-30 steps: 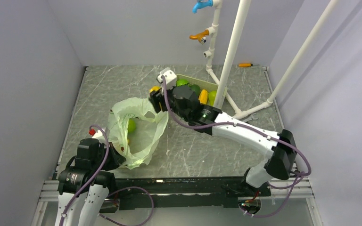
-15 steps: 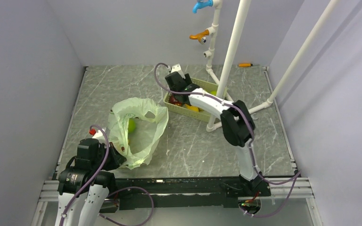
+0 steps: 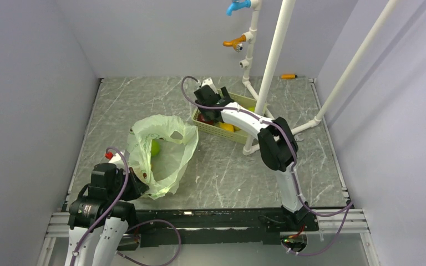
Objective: Take the fake fruits out of the plastic bag
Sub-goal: Place the fake fruit in the bin, then take out the fake fruit from the plastic bag.
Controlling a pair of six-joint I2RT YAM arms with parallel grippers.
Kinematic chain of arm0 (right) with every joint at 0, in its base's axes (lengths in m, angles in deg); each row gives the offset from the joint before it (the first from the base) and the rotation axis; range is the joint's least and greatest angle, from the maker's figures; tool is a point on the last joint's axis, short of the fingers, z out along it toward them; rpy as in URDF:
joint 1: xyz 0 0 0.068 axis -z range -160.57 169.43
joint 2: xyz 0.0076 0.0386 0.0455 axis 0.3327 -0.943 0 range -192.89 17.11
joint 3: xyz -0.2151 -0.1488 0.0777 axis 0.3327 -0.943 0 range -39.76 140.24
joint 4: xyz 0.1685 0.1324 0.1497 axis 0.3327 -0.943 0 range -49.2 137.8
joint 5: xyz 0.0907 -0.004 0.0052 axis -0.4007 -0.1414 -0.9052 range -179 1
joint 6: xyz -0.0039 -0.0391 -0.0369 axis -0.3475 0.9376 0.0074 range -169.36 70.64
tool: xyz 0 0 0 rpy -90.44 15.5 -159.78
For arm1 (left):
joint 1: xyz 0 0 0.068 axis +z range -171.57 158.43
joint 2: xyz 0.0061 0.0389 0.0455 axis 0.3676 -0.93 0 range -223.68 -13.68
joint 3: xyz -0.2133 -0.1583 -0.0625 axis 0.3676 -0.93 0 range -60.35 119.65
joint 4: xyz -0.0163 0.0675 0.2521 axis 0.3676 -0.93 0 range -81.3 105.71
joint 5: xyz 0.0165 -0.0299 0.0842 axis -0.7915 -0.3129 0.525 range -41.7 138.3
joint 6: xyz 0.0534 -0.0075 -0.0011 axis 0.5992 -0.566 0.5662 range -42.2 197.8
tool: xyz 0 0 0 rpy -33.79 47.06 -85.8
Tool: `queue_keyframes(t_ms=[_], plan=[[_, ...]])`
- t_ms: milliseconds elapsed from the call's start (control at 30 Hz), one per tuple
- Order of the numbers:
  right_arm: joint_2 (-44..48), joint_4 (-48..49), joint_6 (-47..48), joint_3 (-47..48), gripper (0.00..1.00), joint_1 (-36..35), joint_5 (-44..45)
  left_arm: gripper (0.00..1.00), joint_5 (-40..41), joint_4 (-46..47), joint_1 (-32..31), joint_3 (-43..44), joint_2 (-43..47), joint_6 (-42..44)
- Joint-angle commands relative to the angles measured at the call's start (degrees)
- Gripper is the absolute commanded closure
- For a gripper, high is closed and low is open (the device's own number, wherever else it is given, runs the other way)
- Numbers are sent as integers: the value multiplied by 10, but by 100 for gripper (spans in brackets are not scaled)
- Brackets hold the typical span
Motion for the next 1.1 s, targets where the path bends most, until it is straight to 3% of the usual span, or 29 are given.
queue_keyframes(t_ms=[0, 133, 300, 567, 767, 900, 1067], plan=[[98, 1, -4, -7, 5, -9, -19, 100, -11, 23, 1, -1, 0, 5], [150, -8, -7, -15, 4, -39, -62, 100, -11, 21, 2, 0, -4, 6], [234, 53, 38, -73, 6, -134, -144, 100, -6, 20, 3, 2, 1, 3], [312, 175, 16, -175, 27, -222, -382, 100, 17, 10, 3, 18, 19, -6], [258, 268, -52, -201, 51, -223, -468, 100, 36, 2, 3, 28, 31, -11], [204, 339, -79, -208, 52, -224, -488, 100, 59, -7, 3, 43, 42, -15], [120, 355, -83, -161, 52, -225, -506, 100, 82, -8, 3, 57, 47, -4]])
